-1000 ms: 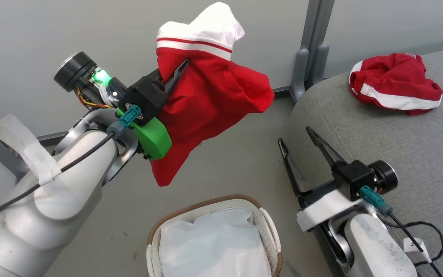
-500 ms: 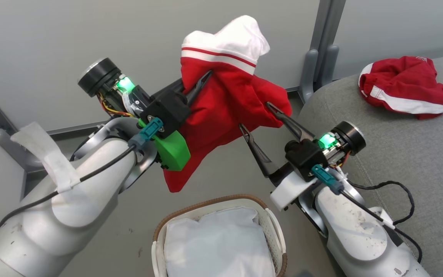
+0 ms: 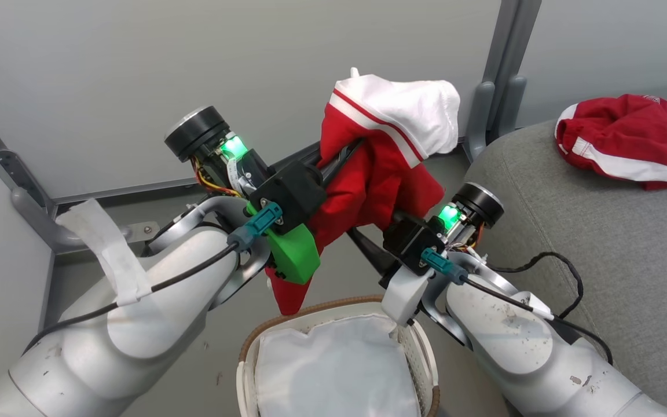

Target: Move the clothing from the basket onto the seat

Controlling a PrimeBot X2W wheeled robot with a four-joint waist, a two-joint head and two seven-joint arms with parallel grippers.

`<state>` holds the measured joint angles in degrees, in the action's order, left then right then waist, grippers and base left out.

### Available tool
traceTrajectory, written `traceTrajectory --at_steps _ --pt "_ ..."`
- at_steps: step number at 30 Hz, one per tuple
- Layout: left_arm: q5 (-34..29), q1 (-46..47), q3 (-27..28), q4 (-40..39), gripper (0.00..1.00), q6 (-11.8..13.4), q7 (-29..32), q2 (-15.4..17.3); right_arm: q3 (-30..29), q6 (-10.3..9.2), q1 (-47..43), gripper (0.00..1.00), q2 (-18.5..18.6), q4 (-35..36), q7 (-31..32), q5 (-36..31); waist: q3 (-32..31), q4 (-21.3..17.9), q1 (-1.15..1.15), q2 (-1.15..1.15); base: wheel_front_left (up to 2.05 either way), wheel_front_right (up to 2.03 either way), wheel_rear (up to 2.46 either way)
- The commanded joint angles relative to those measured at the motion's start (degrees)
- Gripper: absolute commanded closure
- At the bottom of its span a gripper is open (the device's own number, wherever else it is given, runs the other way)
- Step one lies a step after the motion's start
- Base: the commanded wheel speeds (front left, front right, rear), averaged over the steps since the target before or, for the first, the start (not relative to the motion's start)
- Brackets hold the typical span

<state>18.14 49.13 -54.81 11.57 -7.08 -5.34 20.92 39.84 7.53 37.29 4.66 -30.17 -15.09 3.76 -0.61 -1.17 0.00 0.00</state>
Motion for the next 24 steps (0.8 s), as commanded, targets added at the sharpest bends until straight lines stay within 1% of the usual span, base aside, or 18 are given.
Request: traceTrajectory --at_steps 1,5,9,11,12,13,14,18,24 --pt "0.6 -1.0 0.0 0.0 1.0 0.0 -0.1 0.0 0.3 -0.08 0.7 1.0 0.2 0.0 -0.1 0.6 0.0 0.0 0.0 0.0 0.0 0.0 0.0" --pt "2.2 -2.5 0.5 0.9 1.0 0.7 -0.1 0.4 0.6 -0.08 0.7 1.0 0.4 0.8 -0.1 1.7 -0.2 0.1 0.0 0.0 0.0 0.0 0.0" --pt "4.8 -4.7 1.8 2.6 1.0 1.6 -0.9 0.6 -0.5 -0.08 -0.7 1.0 0.5 2.6 -0.1 3.3 -0.2 -0.1 0.0 0.0 0.0 0.0 0.0" --pt "5.5 -5.9 2.2 3.4 0.84 2.0 -1.6 0.8 -1.6 -0.08 -1.3 1.0 0.6 3.6 -0.1 4.4 -0.2 -0.2 0.0 0.0 0.0 0.0 0.0" --pt "6.0 -6.6 2.4 3.9 0.5 2.3 -2.1 0.9 -2.4 -0.08 -1.7 1.0 0.5 4.2 -0.1 4.9 -0.2 -0.3 0.0 0.0 0.0 0.0 0.0" --pt "6.4 -7.3 2.6 4.3 0.21 2.4 -2.6 0.9 -2.9 -0.08 -1.9 1.0 0.6 4.5 -0.1 5.0 -0.2 -0.4 0.0 0.0 0.0 0.0 0.0" --pt "6.9 -8.0 2.9 4.8 0.0 2.8 -3.2 0.8 -3.6 -0.08 -2.2 1.0 0.6 5.0 -0.1 5.1 -0.2 -0.5 0.0 0.0 0.0 0.0 0.0" --pt "8.6 -10.9 4.2 6.7 0.0 4.6 -5.8 0.3 -6.4 -0.08 -3.4 1.0 0.5 5.9 -0.1 5.1 0.0 -0.8 0.0 0.0 0.0 0.0 0.0" --pt "9.6 -15.4 5.0 9.5 0.0 6.4 -8.6 -1.1 -10.6 -0.08 -4.9 1.0 0.5 6.5 -0.1 3.9 0.4 -1.0 0.0 0.0 0.0 0.0 0.0"
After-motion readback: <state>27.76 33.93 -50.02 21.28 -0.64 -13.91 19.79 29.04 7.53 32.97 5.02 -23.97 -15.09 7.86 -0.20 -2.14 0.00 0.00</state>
